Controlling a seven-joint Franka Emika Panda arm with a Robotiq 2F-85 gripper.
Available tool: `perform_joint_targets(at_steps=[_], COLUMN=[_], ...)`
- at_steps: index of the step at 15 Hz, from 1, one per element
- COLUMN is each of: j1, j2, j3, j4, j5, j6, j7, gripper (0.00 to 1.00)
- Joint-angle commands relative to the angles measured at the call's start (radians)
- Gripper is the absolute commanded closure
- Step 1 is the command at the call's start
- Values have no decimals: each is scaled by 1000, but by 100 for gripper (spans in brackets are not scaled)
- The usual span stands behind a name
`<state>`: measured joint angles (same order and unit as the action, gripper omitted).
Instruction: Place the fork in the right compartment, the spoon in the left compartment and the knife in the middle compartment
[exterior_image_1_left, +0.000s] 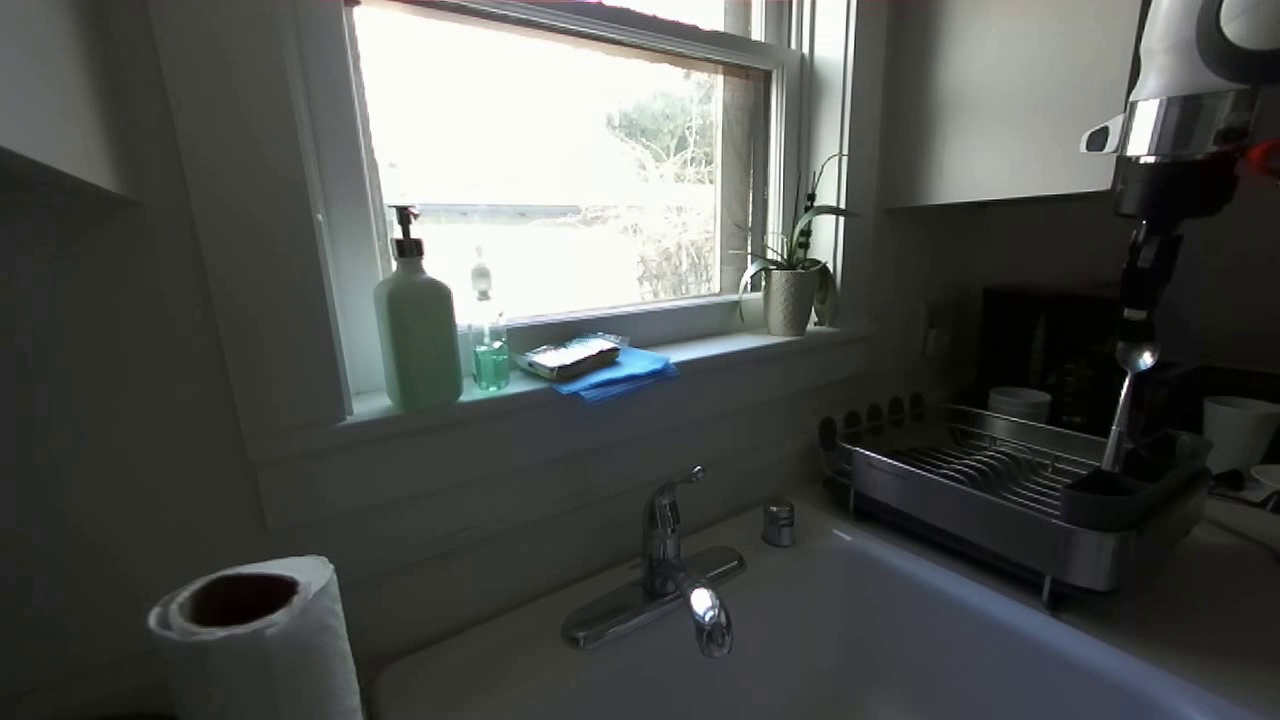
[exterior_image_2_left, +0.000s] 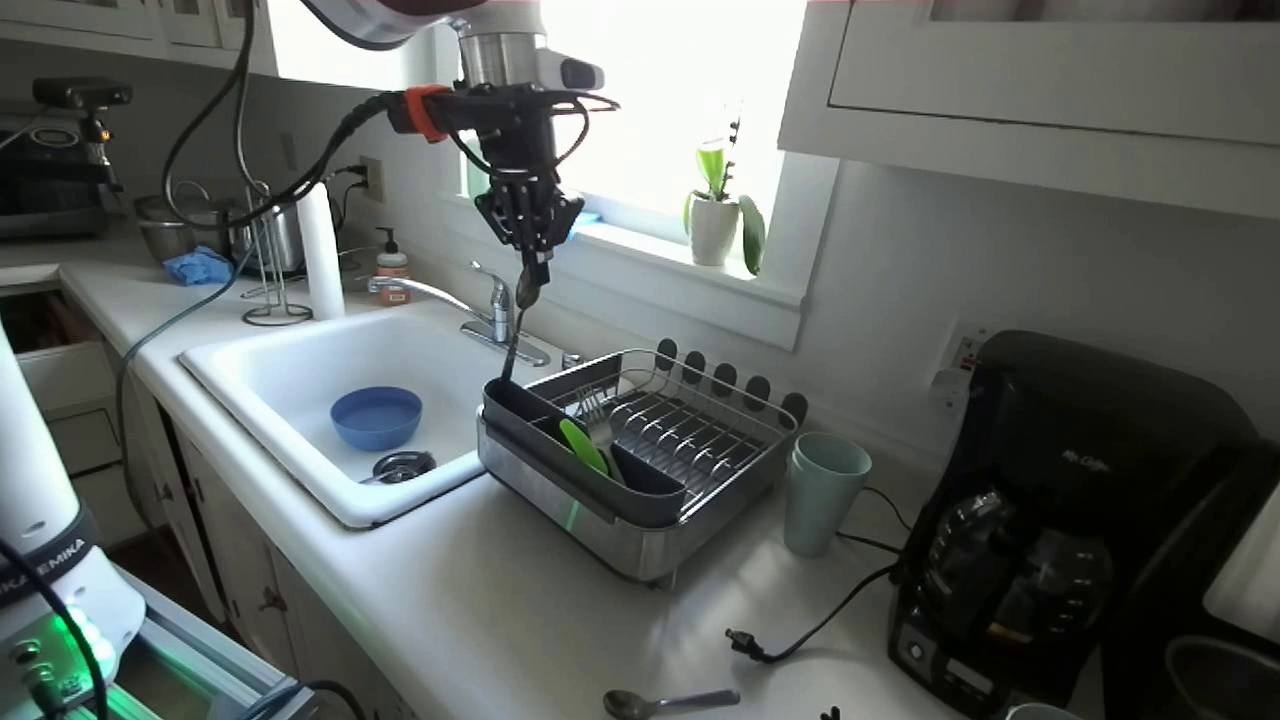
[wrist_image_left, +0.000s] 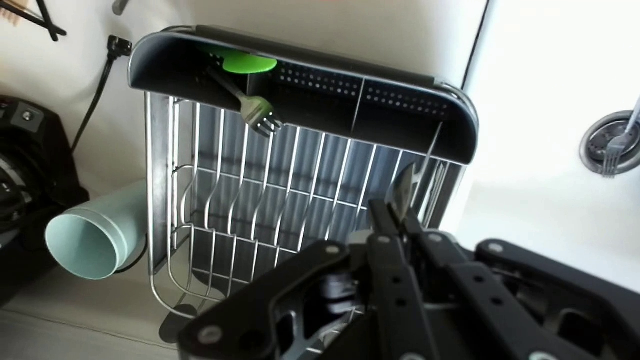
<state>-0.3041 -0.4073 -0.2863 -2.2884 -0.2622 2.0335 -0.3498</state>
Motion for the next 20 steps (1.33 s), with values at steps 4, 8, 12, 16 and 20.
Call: perform_joint_targets(at_steps=[4,8,12,16,20], j1=[-2,2,-4,-4,-4], j2=[3,19,34,59,84], j3=[6,6,8,12,47], j4=[-86,-134,-167,-185,-184], j5=[-89,-110,-123,-131,-201], j6=[110,140,195,235,258], j7=[60,63,85,96,137], gripper=[99,99,99,99,99])
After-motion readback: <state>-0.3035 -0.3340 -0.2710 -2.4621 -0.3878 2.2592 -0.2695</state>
